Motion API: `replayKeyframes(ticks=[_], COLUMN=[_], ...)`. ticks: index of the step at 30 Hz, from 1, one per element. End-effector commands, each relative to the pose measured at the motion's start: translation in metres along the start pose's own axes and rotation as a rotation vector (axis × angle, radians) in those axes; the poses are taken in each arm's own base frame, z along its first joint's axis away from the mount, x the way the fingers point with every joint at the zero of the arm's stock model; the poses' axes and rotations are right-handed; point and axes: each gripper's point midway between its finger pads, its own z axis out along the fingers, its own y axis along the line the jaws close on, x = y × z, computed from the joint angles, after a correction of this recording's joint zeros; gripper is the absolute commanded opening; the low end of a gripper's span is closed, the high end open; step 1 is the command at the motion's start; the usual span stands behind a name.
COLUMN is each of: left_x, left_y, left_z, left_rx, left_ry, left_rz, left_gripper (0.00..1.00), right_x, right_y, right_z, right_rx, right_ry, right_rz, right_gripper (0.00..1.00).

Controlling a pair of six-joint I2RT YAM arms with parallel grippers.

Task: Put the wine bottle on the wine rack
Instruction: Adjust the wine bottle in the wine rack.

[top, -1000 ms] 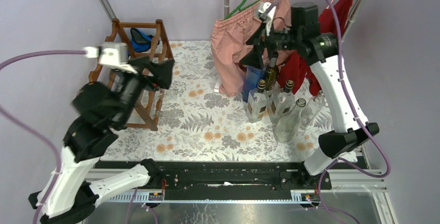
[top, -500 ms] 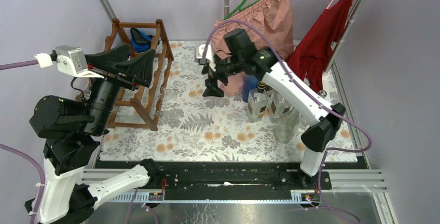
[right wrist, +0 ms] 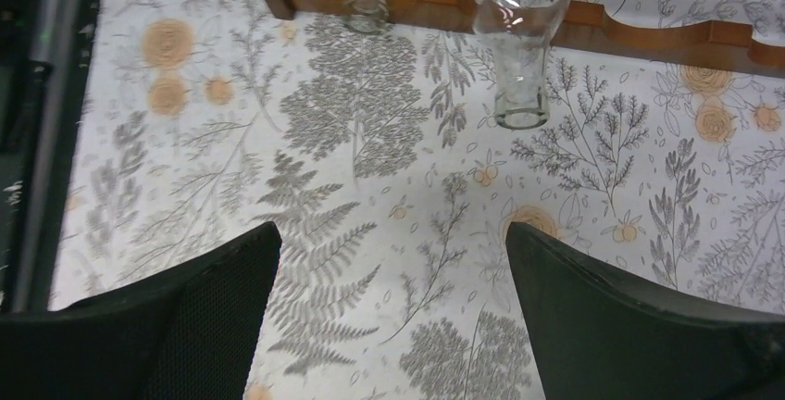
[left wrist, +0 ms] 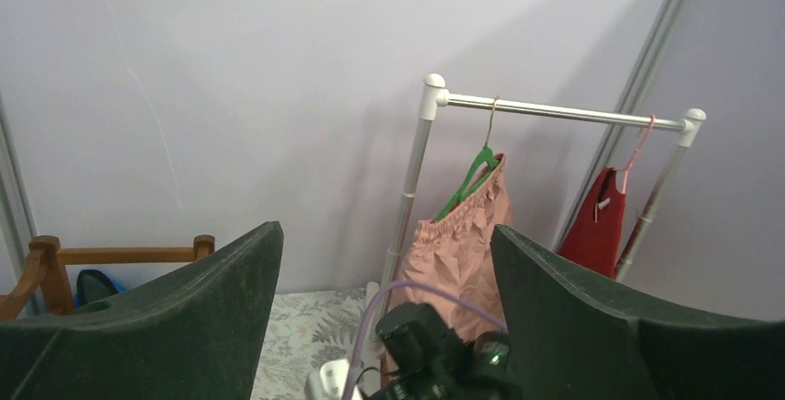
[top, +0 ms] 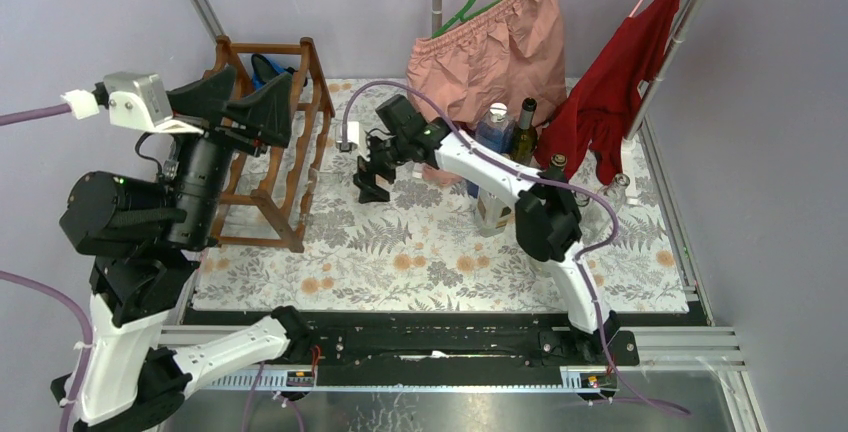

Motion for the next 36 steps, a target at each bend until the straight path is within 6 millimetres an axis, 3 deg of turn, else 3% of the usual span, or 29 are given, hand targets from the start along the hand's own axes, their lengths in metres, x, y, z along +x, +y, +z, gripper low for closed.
replayKeyframes(ticks=[1, 6, 14, 21, 32, 36], left_x=[-0.016, -0.017, -0.021, -0.011, -0.004, -0.003], left_y=[0.006, 0.006, 0.016, 0.015, 0.014, 0.013], left_z=[0.016, 0.024, 0.022, 0.023, 0.027, 0.029], left_rx=[-0.078, -0.116, -0.168, -0.174, -0.179, -0.181], left_ry=[-0.045, -0.017, -0.058, -0.042, -0.02, -0.012], left_rz=[-0.01, -0.054, -0.076, -0.09, -0.085, -0.083], left_gripper=[0.9, 0.9, 0.89, 0.89, 0.89, 0.89], right_x=[-0.031, -0.023, -0.019, -0.011, -0.015, -0.027], right_y=[-0.028, -0.043, -0.057, -0.068, -0.062, -0.058], right_z=[0.021, 0.052, 0.08, 0.103, 0.121, 0.119], right_rx=[0.067, 0.084, 0.074, 0.067, 0.019, -0.012], right_ry=[-0.123, -0.193, -0.249, -0.277, -0.34, -0.386], right_rz=[-0.061, -0.002, 0.041, 0.092, 0.079, 0.093], right_gripper=[1.0, 1.0, 1.0, 0.95, 0.8, 0.76])
